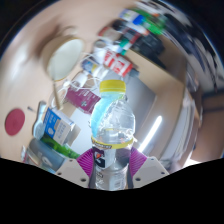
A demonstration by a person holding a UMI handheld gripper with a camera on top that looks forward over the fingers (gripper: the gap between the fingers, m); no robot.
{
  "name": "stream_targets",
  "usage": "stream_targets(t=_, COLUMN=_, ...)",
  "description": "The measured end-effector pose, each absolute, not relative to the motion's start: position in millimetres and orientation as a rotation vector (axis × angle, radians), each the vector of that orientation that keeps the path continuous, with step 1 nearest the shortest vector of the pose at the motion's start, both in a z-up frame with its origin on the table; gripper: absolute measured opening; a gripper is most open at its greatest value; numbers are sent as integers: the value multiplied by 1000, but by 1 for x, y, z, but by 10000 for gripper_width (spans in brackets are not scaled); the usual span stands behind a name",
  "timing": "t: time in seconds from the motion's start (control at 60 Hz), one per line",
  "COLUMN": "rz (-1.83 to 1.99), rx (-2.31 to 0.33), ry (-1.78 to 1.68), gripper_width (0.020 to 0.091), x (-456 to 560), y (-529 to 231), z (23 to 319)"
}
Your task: Pour water
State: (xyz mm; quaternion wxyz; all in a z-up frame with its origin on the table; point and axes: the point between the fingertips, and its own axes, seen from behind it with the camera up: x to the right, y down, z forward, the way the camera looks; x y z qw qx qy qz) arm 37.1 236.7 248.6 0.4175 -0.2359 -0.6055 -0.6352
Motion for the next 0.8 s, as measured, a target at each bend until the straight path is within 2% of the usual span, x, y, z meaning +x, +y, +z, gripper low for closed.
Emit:
stream_targets(t=0.083, rz=-1316, rx=-908, ry=-1286, gripper_width=439, x=61, y=236, z=265)
stream_targets(t=0.15, rz=-1064, rx=-1144, ry=-1061, gripper_width=438, x=84, y=236, z=263)
stream_targets(t=0.233, rz=-740, rx=-1369, ry=-806, gripper_width=439, x=112, y=235, z=241)
stream_targets(t=0.317, rz=-414, rx=-1530, ry=-585, gripper_width=439, x=125, y=233, z=207)
stream_targets(t=0.5, rz=-11, rx=-1678, ry=-292, gripper_width=440, x=138, y=241, z=139)
stream_targets(t=0.8, rz=151, rx=-1738, ry=-245, gripper_width=440, x=127, y=251, z=88)
